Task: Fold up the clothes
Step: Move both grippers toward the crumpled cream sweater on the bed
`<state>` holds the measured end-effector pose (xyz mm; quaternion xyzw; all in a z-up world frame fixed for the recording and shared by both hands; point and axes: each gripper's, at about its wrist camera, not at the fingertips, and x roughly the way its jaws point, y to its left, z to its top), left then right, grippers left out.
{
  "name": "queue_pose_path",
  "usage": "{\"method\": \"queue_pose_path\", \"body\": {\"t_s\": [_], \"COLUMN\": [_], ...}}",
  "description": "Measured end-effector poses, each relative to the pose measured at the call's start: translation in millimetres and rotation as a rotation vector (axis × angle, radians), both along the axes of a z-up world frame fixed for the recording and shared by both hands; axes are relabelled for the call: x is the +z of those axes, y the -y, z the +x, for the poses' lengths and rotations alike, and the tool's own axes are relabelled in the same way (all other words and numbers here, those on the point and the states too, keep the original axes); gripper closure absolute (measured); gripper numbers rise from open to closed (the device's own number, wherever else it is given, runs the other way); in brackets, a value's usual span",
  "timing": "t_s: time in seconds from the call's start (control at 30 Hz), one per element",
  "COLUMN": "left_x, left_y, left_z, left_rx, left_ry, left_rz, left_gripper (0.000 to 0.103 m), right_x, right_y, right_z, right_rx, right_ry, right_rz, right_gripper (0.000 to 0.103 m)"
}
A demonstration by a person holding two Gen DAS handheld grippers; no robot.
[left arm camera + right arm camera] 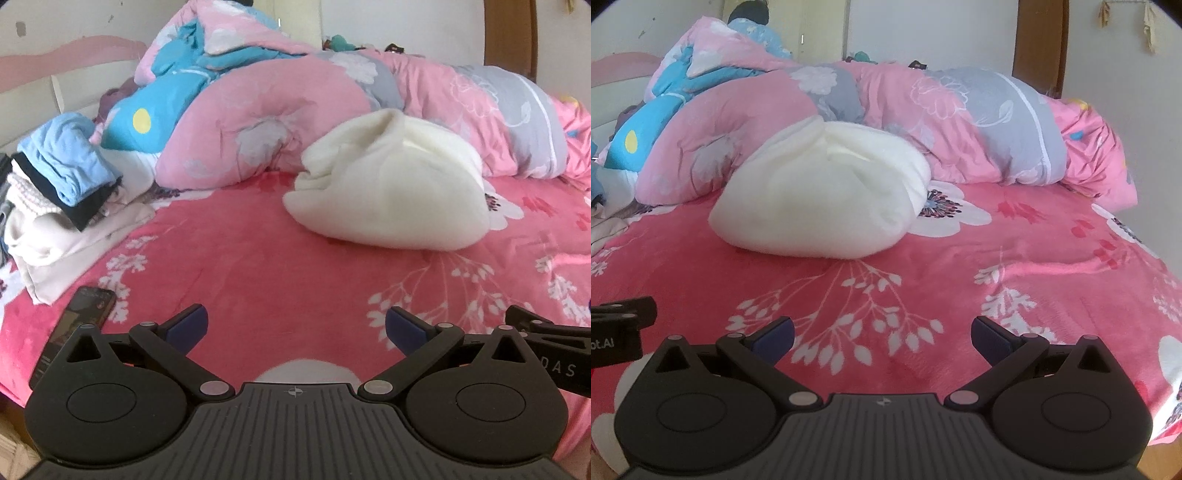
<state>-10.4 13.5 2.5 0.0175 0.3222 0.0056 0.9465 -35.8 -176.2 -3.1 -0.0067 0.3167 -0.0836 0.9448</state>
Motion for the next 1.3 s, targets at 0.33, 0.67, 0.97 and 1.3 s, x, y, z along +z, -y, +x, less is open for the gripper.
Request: {"method": "queue_pose_path", "body": {"t_s": [0.33, 0.67, 0.97, 1.3], "left_x": [-6, -16, -18, -19], "left_y": [-5, -4, 3, 9], "left_z": [2, 13, 12, 11], "left_rx": [0.056, 0.016, -0.064, -0.069], "left_ry": [0.013, -0.044, -0.051, -0.054], "left_rz": [-0.030, -0.007, -0.003, 0.026], "left_gripper": [0.000, 0.000, 0.001, 0.001], "right_x": [-1, -2, 0, -1], "right_y": [7, 6, 7, 9], "right_z": [4, 7, 8, 8], "right_rx": [-0.009, -0.007, 0.000, -0.005], "right_ry": [-0.001, 0.007, 0.017, 0.016], "right_rz": [0.002, 0.001, 0.022, 0.035], "right_gripper": [0.000, 0.000, 0.000, 0.000]}}
